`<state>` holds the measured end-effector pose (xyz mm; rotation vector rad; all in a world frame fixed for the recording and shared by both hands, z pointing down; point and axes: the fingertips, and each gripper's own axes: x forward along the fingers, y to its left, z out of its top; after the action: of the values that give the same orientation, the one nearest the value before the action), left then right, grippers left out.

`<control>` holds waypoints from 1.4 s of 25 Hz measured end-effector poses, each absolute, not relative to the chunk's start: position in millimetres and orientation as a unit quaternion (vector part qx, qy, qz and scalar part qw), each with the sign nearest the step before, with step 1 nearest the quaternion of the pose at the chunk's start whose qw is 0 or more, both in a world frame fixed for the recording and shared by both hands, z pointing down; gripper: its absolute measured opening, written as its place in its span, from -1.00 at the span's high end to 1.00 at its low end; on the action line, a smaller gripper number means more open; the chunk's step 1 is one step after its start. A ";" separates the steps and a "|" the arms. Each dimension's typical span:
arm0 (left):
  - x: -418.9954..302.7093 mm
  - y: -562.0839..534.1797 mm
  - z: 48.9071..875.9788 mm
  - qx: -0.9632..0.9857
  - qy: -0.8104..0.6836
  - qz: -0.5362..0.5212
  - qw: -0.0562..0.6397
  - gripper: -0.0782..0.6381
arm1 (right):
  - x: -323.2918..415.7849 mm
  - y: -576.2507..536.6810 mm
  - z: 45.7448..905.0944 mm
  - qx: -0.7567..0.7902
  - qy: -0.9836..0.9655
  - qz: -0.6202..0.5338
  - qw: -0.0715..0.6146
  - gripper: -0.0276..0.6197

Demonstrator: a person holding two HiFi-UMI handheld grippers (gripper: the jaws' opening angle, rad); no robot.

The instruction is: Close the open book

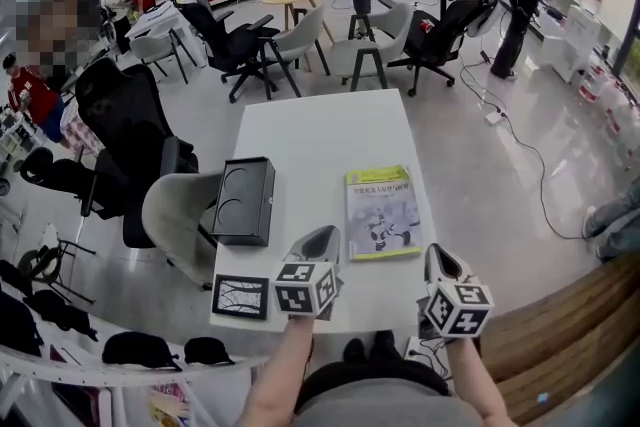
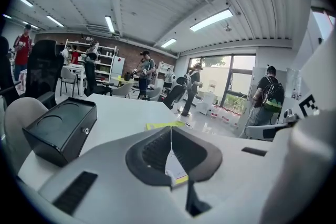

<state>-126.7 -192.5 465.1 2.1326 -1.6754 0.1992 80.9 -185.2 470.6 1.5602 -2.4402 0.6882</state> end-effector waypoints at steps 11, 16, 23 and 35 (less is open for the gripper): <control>-131.8 -188.7 456.3 0.762 -0.613 0.060 0.201 0.76 | 78.6 -183.8 465.8 0.515 -0.824 0.223 0.082 0.91; -132.1 -187.7 455.4 0.760 -0.616 0.057 0.199 0.76 | 77.4 -183.5 464.5 0.510 -0.827 0.220 0.081 0.91; -135.1 -185.4 452.4 0.755 -0.622 0.054 0.199 0.76 | 76.0 -182.4 462.1 0.507 -0.832 0.210 0.083 0.91; -134.5 -181.3 454.8 0.747 -0.632 0.051 0.199 0.76 | 76.8 -185.6 459.9 0.498 -0.840 0.198 0.090 0.91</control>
<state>-134.5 -181.3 454.8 2.0901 -1.7662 0.1429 76.8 -185.6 459.9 1.4798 -2.4968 0.5889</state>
